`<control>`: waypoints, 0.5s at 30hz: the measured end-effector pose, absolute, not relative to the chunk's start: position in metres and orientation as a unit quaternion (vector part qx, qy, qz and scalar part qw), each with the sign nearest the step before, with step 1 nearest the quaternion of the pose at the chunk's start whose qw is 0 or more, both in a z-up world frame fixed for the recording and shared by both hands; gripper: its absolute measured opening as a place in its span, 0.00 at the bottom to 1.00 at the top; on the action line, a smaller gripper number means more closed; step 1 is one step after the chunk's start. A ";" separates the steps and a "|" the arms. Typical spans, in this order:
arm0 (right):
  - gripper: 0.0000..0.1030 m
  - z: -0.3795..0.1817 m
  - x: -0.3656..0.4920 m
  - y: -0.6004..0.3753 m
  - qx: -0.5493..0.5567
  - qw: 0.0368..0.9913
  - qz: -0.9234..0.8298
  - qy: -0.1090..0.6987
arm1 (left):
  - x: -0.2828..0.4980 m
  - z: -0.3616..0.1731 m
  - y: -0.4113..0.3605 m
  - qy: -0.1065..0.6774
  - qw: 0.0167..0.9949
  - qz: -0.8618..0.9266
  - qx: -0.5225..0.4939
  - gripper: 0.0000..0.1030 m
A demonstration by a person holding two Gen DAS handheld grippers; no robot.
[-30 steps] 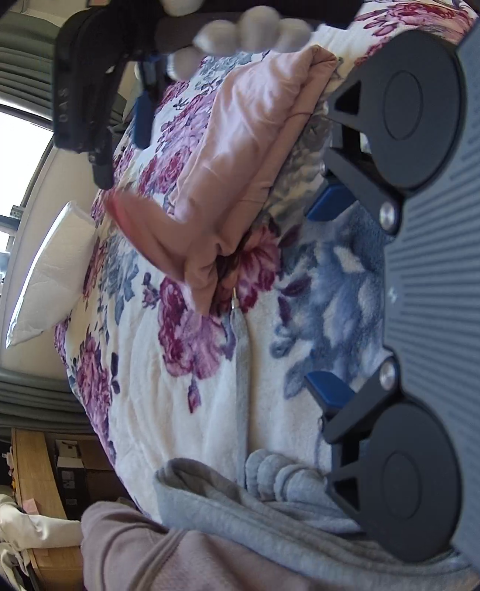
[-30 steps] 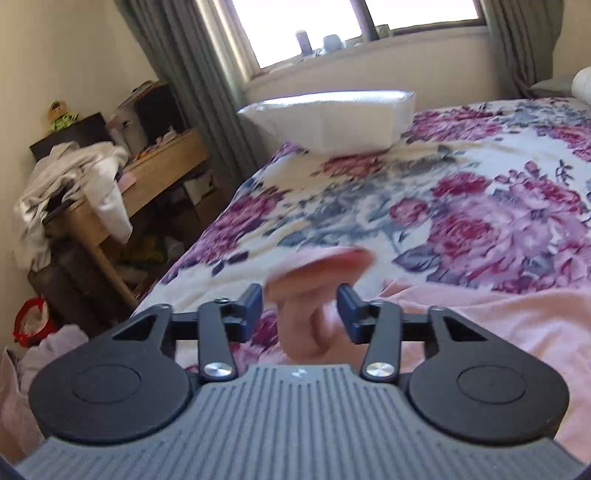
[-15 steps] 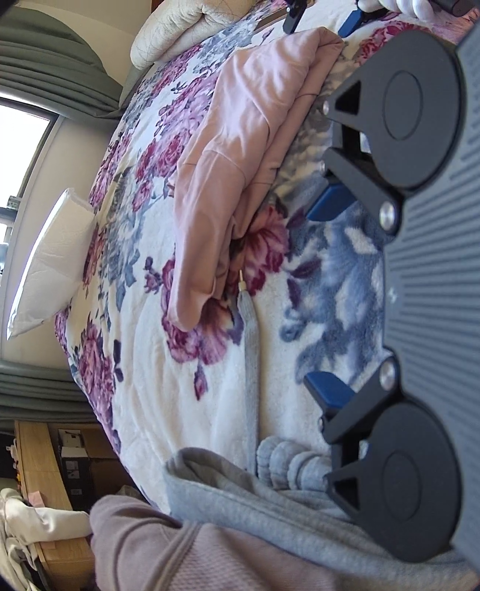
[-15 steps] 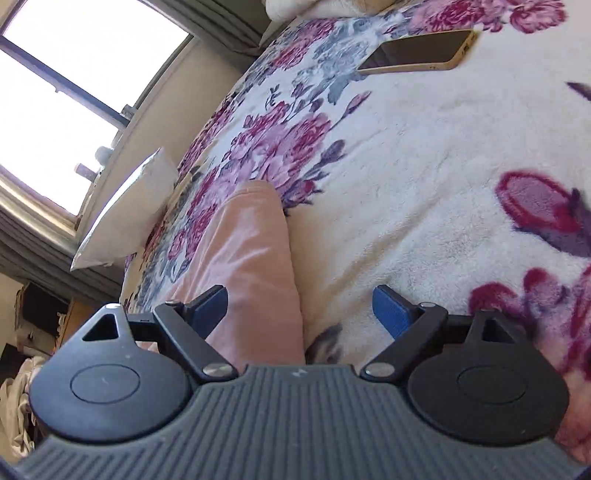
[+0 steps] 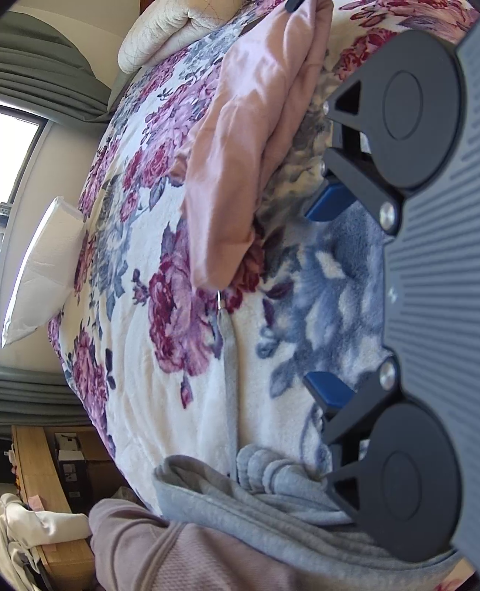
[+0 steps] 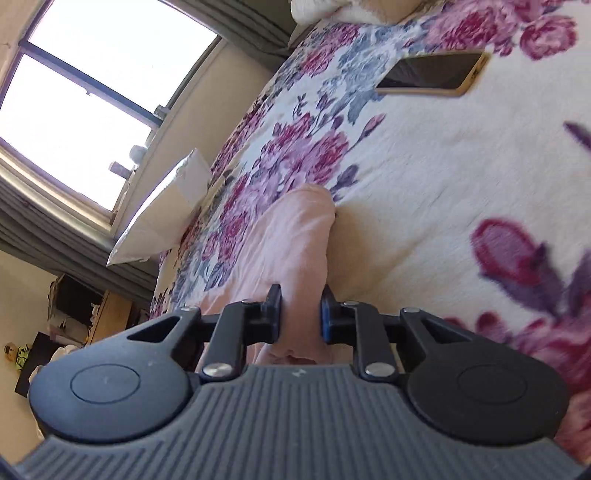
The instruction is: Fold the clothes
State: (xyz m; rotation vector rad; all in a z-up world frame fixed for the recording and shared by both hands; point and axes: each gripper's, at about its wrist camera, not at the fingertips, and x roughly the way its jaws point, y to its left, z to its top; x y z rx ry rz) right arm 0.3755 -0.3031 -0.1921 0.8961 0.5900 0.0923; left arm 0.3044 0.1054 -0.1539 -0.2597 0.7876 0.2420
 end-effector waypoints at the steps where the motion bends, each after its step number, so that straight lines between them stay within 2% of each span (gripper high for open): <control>1: 0.19 -0.186 0.370 -0.315 0.421 0.864 0.033 0.275 | 0.304 -0.153 0.105 0.381 0.909 0.113 -0.126 0.86; 7: 0.19 -0.135 0.346 -0.372 0.314 0.912 -0.013 0.264 | 0.304 -0.151 0.095 0.378 0.914 0.072 -0.128 0.86; 11: 0.20 -0.120 0.358 -0.344 0.220 0.935 -0.015 0.277 | 0.304 -0.154 0.089 0.383 0.913 0.060 -0.129 0.86; 15: 0.20 -0.103 0.373 -0.269 0.152 0.952 0.065 0.257 | 0.302 -0.157 0.090 0.386 0.910 0.062 -0.139 0.86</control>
